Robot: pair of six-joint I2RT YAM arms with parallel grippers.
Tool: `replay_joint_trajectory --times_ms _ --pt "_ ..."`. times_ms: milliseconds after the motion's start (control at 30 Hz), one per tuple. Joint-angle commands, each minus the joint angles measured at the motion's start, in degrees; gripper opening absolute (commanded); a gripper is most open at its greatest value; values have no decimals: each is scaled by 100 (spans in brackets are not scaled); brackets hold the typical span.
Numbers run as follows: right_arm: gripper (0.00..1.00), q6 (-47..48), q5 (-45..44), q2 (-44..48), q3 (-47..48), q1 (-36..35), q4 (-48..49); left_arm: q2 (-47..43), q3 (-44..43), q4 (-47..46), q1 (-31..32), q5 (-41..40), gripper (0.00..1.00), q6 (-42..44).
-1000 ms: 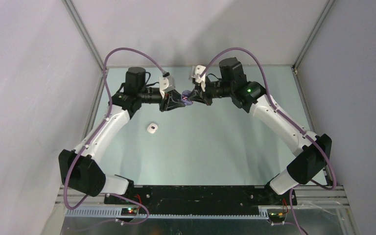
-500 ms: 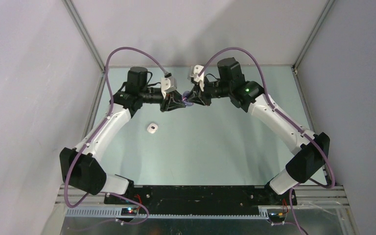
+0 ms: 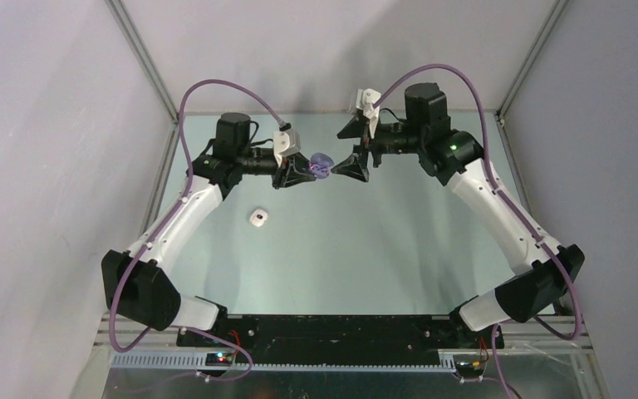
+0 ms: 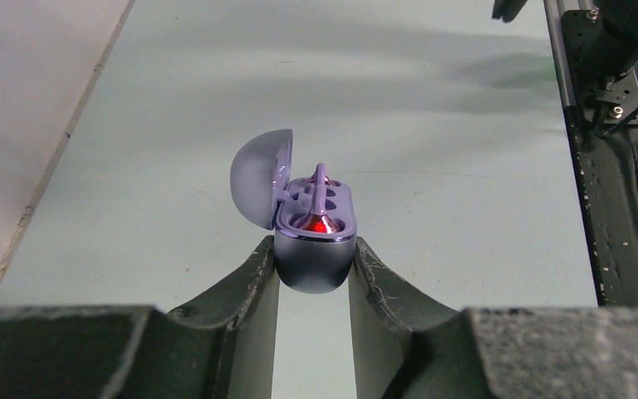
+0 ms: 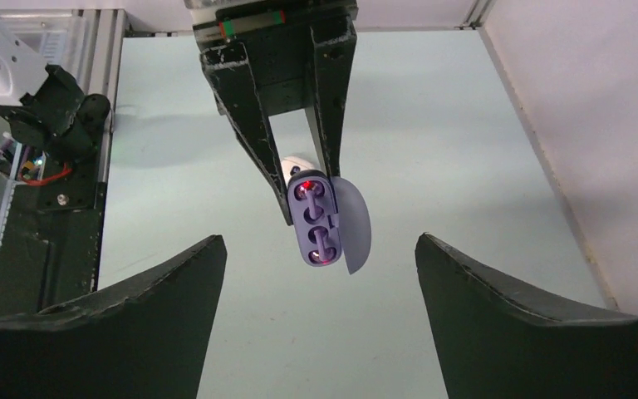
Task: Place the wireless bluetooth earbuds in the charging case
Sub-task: Insert the left earbud into the left side groove of the charging case, then close the charging case, then place the charging case with the earbuds at the center of the board.
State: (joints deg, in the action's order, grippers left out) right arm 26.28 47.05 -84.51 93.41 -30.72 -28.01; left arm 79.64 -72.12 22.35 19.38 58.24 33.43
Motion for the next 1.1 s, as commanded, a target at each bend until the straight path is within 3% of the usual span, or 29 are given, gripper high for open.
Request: replay_joint_trajectory --times_ms 0,267,467,600,700,800,933,1067 --pt "91 -34 248 -193 -21 48 33 20 -219 -159 44 168 0 172" --pt "95 80 413 -725 20 -102 148 23 -256 -147 40 167 0 209" --pt "94 611 -60 -165 -516 -350 -30 -42 164 -1602 31 -283 0 -1355" --pt "93 464 -965 644 -1098 -311 260 161 151 -1676 8 -702 0 -1957" --pt "93 23 -1831 1234 -1600 -134 697 259 271 -1636 -26 -888 0 -2316" --pt "94 -604 -2978 1634 -2173 104 539 350 770 -2030 -32 -948 0 -2822" --pt "98 -1217 -2685 2001 -3010 1123 75 948 986 -1849 -47 -659 2 -3506" --pt "99 -1282 -2717 2256 -3580 1480 -212 1622 1045 -1402 -73 -215 3 -3516"
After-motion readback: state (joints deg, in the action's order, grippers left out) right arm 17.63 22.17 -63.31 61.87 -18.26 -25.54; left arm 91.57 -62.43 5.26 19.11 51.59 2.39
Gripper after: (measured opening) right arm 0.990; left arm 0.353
